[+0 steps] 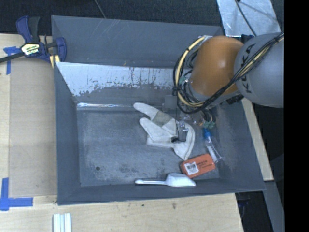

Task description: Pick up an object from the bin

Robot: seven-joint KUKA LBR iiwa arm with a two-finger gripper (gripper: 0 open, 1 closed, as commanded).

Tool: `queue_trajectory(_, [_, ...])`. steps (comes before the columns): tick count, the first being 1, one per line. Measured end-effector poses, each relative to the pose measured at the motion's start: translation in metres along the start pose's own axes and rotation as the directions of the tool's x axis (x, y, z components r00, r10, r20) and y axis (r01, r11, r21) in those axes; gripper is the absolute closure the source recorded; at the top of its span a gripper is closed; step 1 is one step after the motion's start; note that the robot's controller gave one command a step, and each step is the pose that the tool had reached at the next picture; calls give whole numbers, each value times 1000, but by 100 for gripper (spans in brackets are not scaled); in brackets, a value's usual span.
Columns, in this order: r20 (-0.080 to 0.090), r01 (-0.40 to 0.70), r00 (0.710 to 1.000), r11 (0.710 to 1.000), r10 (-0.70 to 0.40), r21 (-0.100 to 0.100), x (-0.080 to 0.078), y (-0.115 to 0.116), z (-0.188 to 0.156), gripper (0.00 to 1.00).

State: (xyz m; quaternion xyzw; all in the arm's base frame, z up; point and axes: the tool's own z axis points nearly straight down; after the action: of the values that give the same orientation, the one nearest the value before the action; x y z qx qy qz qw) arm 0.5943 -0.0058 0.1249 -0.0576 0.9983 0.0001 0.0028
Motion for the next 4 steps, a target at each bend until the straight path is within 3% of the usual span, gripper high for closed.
queue_trajectory(1, [-1, 15, 1000, 1000, -15, 1, -21, 9, 46, 0])
queue_trajectory(2, [11, -239, 971, 971, 239, 0, 5, -12, 49, 100])
queue_trajectory(3, [0, -238, 971, 971, 238, 1, 9, -11, 53, 0])
queue_trajectory(4, [6, -238, 971, 971, 238, 0, 6, -11, 49, 100])
